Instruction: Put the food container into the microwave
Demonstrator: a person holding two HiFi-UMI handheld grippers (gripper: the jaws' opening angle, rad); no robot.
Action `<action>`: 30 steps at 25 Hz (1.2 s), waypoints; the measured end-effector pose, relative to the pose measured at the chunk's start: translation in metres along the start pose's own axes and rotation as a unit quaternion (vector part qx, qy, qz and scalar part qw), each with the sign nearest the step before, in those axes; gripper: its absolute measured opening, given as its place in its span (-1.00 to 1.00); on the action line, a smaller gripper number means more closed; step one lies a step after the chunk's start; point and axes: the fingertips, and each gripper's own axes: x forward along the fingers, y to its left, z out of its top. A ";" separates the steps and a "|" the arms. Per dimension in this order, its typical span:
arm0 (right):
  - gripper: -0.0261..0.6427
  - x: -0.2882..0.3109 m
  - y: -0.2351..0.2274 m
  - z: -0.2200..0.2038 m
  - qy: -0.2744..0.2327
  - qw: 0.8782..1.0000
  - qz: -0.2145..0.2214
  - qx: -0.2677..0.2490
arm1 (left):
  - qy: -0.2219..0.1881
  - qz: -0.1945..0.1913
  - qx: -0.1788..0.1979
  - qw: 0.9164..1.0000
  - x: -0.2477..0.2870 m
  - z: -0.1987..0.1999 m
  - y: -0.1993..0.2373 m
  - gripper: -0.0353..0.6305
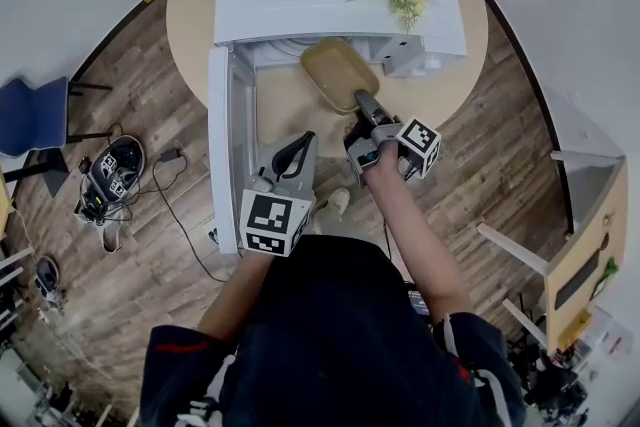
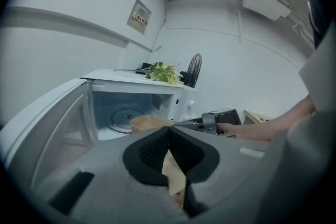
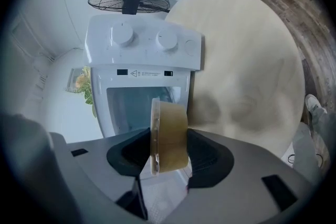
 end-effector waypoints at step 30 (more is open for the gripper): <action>-0.32 0.105 0.017 0.019 -0.033 0.998 0.023 -0.044 | 0.029 -0.010 -0.036 0.999 0.012 -0.027 0.011 -0.84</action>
